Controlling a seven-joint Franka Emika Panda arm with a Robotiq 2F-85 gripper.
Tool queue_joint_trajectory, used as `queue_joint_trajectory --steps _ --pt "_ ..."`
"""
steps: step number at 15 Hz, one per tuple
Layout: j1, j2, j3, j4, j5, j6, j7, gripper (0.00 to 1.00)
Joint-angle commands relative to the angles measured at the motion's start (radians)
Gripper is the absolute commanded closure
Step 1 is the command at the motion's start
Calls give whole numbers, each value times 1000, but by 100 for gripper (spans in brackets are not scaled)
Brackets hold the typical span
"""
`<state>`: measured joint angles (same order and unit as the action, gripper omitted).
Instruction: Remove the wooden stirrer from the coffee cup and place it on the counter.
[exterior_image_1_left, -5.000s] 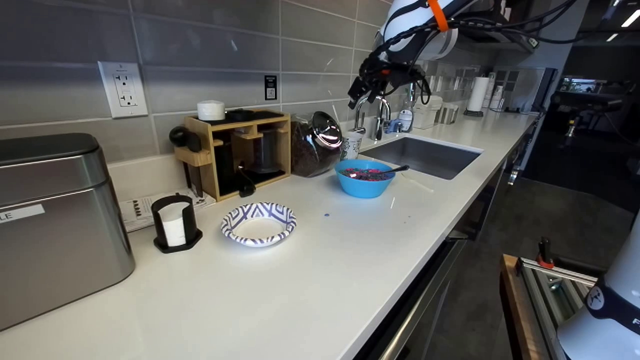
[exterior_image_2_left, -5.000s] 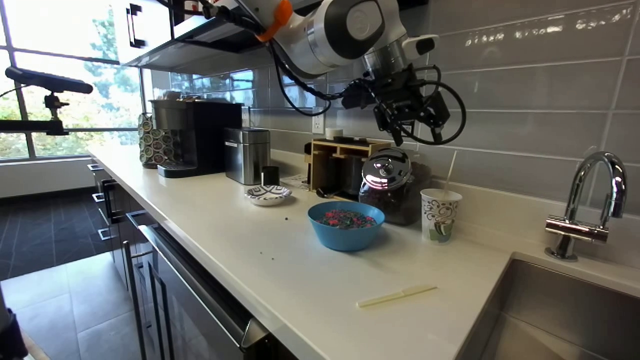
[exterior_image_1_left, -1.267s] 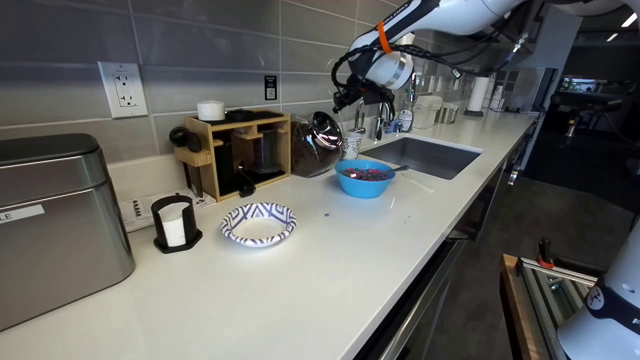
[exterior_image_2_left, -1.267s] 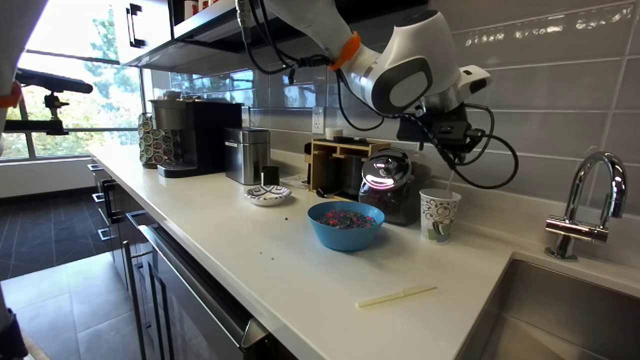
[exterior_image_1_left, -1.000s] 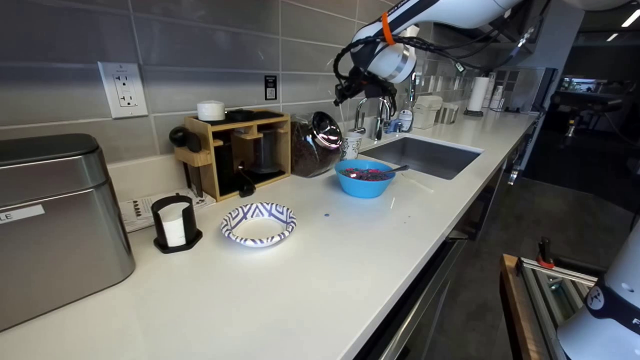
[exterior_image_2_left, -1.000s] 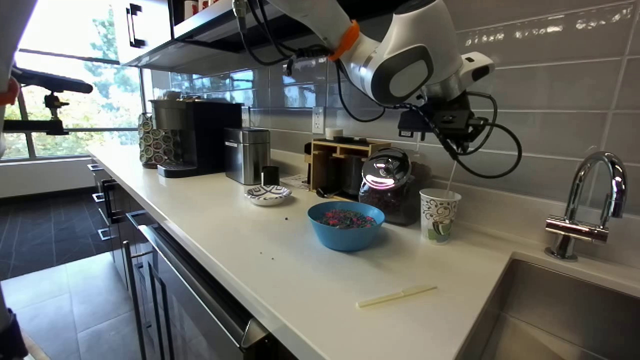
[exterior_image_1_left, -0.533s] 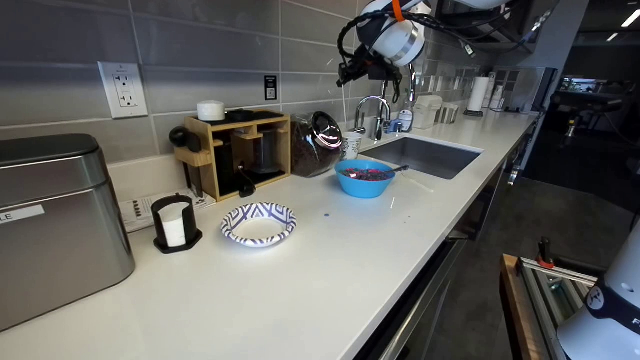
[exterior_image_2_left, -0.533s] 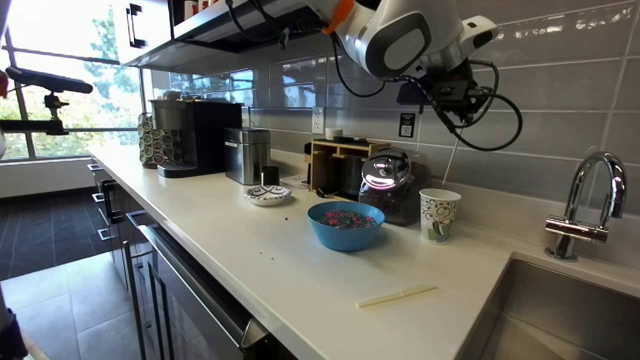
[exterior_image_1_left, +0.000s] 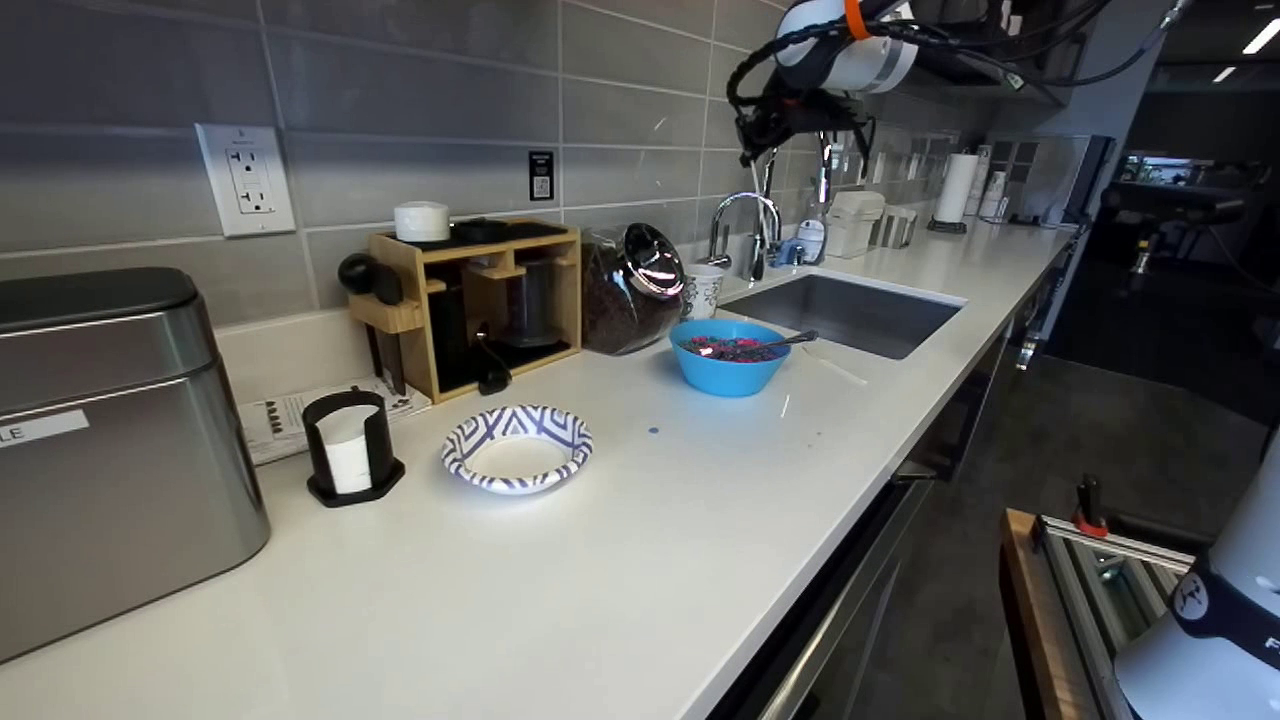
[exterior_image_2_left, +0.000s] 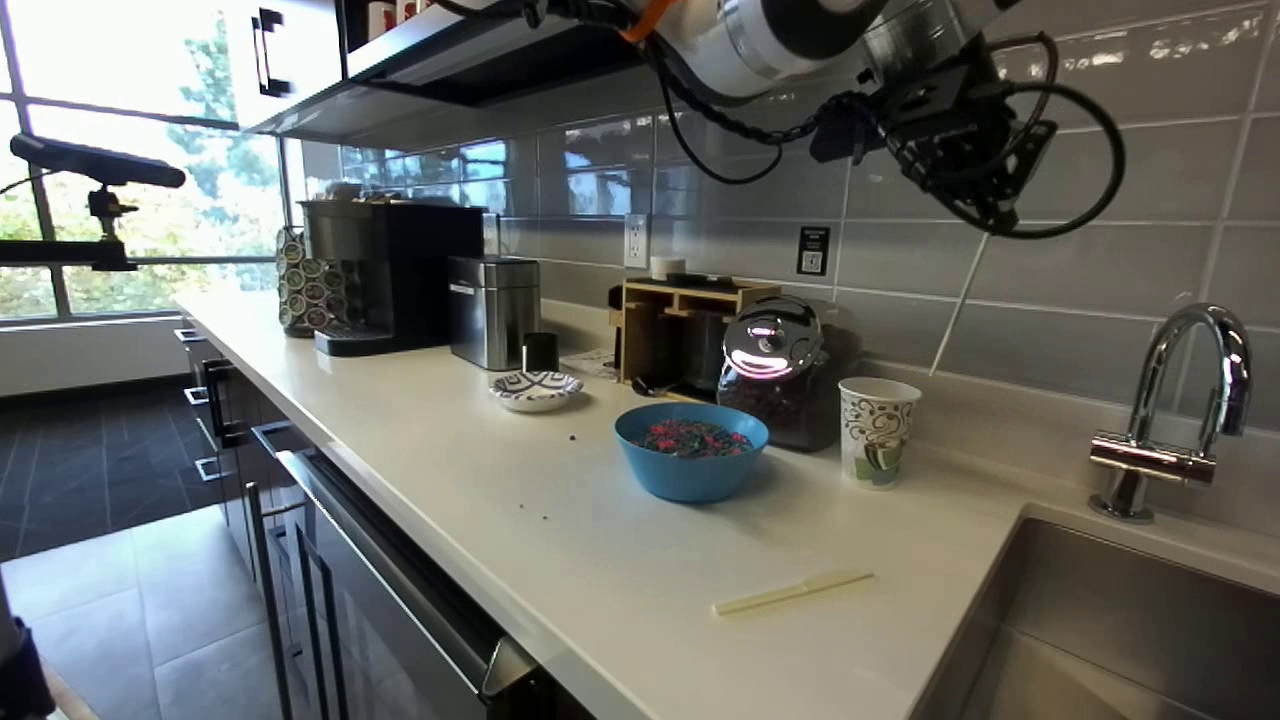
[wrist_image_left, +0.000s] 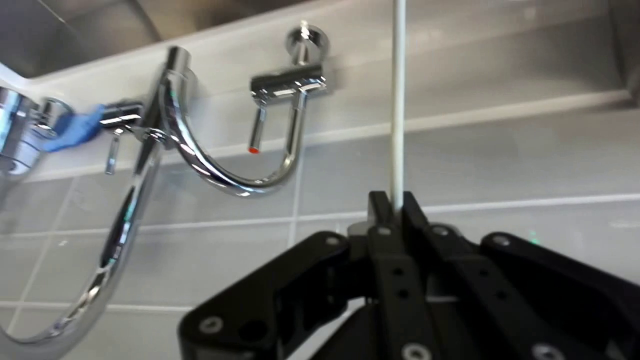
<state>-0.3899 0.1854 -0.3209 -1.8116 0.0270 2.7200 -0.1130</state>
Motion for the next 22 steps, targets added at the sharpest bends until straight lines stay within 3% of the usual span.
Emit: queue_joint_trajectory --steps 1,4,10,22 --pt "53 -55 -48 -13 -182 -226 116 99" --pt "52 -46 -13 12 -138 -409 88 99" --pt "58 37 -14 72 -145 -596 171 99" --pt "42 257 -14 147 -111 -739 332 99"
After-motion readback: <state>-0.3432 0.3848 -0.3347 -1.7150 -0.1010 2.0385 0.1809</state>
